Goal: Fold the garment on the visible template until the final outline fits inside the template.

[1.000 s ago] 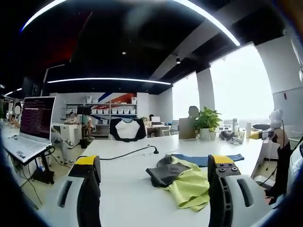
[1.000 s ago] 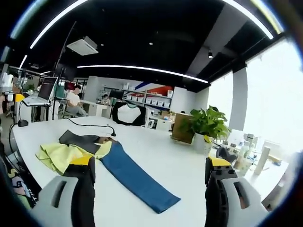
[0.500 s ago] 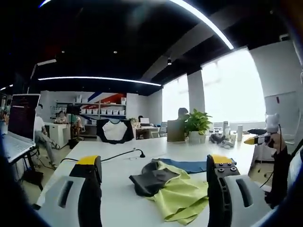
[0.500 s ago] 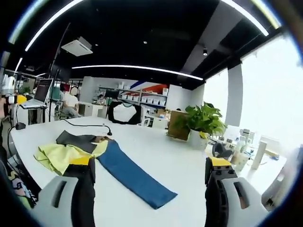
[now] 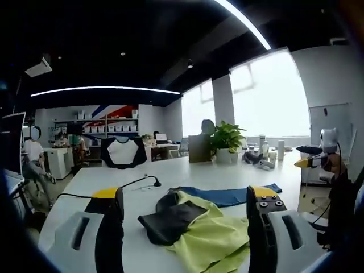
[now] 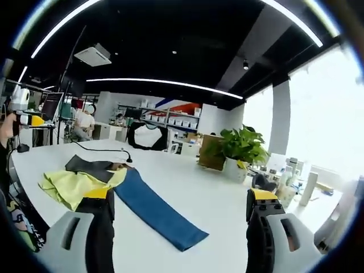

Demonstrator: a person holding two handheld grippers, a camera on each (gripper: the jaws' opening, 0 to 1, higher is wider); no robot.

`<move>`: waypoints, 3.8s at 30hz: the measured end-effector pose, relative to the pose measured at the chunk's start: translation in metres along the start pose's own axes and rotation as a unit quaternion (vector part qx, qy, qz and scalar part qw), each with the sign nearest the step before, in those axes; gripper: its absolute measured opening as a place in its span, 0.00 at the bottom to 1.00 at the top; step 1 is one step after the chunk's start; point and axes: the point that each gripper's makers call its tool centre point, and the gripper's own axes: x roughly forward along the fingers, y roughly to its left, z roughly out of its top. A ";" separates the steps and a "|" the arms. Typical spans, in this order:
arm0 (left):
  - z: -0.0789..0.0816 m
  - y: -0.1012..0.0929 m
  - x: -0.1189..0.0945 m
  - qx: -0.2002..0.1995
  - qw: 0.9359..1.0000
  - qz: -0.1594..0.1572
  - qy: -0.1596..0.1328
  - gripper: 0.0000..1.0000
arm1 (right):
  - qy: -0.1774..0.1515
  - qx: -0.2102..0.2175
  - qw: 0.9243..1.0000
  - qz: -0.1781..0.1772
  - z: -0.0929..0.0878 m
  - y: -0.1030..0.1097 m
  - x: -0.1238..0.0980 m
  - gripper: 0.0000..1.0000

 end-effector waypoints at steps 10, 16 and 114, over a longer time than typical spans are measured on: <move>-0.008 -0.010 0.031 0.015 0.999 -0.023 0.025 1.00 | 0.001 0.004 1.000 -0.001 -0.002 -0.001 -0.002 0.99; -0.025 -0.010 0.059 0.014 0.997 -0.037 0.062 1.00 | -0.004 0.005 1.000 -0.007 -0.001 -0.006 -0.007 0.99; -0.128 -0.033 0.204 0.006 0.970 -0.099 0.224 0.04 | 0.005 0.040 0.999 -0.027 -0.013 -0.034 -0.016 0.99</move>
